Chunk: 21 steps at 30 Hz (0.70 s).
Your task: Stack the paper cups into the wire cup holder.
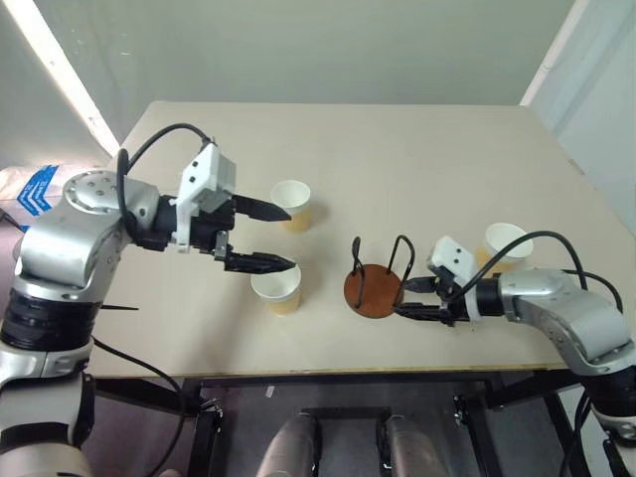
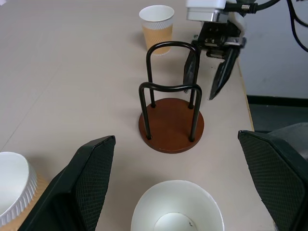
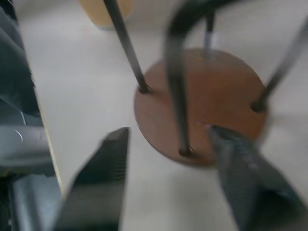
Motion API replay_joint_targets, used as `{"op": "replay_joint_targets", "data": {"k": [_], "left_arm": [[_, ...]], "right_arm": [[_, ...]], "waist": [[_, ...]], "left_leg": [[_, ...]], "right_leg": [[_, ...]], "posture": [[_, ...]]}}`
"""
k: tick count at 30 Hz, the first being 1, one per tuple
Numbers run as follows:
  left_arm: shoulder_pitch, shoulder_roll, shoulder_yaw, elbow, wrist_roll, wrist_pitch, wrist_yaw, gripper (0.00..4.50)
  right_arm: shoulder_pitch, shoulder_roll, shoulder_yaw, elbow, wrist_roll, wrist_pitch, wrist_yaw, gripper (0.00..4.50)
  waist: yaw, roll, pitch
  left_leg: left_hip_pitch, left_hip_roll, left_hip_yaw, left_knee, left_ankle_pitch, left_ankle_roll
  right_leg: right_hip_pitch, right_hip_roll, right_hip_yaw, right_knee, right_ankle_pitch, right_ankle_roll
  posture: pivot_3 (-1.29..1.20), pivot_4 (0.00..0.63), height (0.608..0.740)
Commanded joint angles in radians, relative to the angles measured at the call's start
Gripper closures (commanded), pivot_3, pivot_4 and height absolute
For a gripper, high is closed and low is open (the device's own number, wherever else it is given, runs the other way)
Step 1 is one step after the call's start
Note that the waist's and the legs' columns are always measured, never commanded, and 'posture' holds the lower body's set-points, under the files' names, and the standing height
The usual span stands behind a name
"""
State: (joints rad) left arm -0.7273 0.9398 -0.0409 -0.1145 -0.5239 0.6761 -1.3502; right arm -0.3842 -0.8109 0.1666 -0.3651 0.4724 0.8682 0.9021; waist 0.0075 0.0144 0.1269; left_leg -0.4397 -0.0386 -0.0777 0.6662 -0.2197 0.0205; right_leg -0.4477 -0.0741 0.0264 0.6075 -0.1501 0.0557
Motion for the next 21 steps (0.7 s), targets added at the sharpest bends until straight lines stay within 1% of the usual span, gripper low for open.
{"op": "replay_joint_targets", "data": {"k": [1, 2, 5, 7, 10, 14, 18, 21], "left_arm": [[0.003, 0.022, 0.011, -0.027, 0.003, -0.019, -0.013, 0.00], [0.008, 0.027, 0.011, -0.030, 0.005, -0.024, -0.020, 0.00], [0.048, 0.070, 0.018, -0.050, 0.008, -0.067, -0.084, 0.00], [0.071, 0.097, 0.023, -0.051, 0.012, -0.109, -0.124, 0.00], [0.083, 0.125, 0.015, -0.032, 0.035, -0.176, -0.170, 0.00], [0.091, 0.142, -0.008, -0.007, 0.079, -0.266, -0.222, 0.00], [0.115, 0.174, -0.078, 0.002, 0.221, -0.466, -0.262, 0.00], [0.110, 0.170, -0.126, 0.018, 0.287, -0.561, -0.264, 0.00]], "right_arm": [[0.022, -0.021, -0.064, -0.042, 0.004, -0.005, -0.018, 0.57], [0.031, -0.024, -0.078, -0.051, 0.010, 0.001, -0.021, 0.29], [0.064, -0.021, -0.191, -0.101, 0.101, 0.078, -0.034, 0.29], [0.070, 0.005, -0.279, -0.131, 0.181, 0.151, -0.065, 0.29], [0.078, 0.033, -0.358, -0.174, 0.269, 0.231, -0.109, 0.29], [0.071, 0.036, -0.396, -0.208, 0.320, 0.273, -0.151, 0.29], [0.029, 0.001, -0.459, -0.233, 0.394, 0.302, -0.165, 0.29], [-0.014, -0.013, -0.465, -0.224, 0.419, 0.303, -0.183, 0.29]], "waist": [[0.000, 0.000, 0.000], [0.000, 0.000, 0.000], [0.000, 0.000, 0.000], [0.001, 0.000, 0.000], [0.001, -0.001, 0.000], [0.001, -0.001, 0.000], [0.001, 0.000, 0.000], [0.000, 0.000, 0.000]], "left_leg": [[0.000, 0.000, 0.000, 0.000, 0.000, 0.000], [0.000, 0.000, 0.000, 0.000, 0.000, 0.000], [0.000, 0.000, 0.000, 0.000, 0.000, 0.000], [0.000, 0.000, 0.000, 0.000, 0.000, -0.002], [0.000, 0.000, 0.000, 0.000, 0.000, -0.003], [0.000, 0.000, 0.000, 0.000, -0.002, -0.003], [0.000, 0.000, 0.000, 0.000, -0.004, -0.003], [0.000, 0.000, 0.000, 0.000, -0.004, -0.003]], "right_leg": [[0.000, 0.000, 0.000, 0.000, 0.000, 0.000], [0.000, 0.000, 0.000, 0.000, -0.001, 0.001], [0.000, 0.000, 0.000, 0.000, -0.003, 0.001], [-0.001, 0.000, 0.001, 0.000, -0.005, 0.002], [-0.001, 0.000, 0.000, 0.001, -0.009, 0.002], [-0.001, 0.000, 0.000, 0.001, -0.011, 0.001], [-0.001, 0.000, 0.001, 0.001, -0.011, 0.001], [-0.002, 0.000, 0.001, 0.001, -0.012, 0.000]], "posture": [[0.00, 0.150, 0.740], [0.00, 0.150, 0.740], [0.00, 0.150, 0.740], [0.00, 0.150, 0.740], [0.00, 0.150, 0.740], [0.00, 0.150, 0.740], [0.00, 0.150, 0.740], [0.00, 0.150, 0.740]]}}
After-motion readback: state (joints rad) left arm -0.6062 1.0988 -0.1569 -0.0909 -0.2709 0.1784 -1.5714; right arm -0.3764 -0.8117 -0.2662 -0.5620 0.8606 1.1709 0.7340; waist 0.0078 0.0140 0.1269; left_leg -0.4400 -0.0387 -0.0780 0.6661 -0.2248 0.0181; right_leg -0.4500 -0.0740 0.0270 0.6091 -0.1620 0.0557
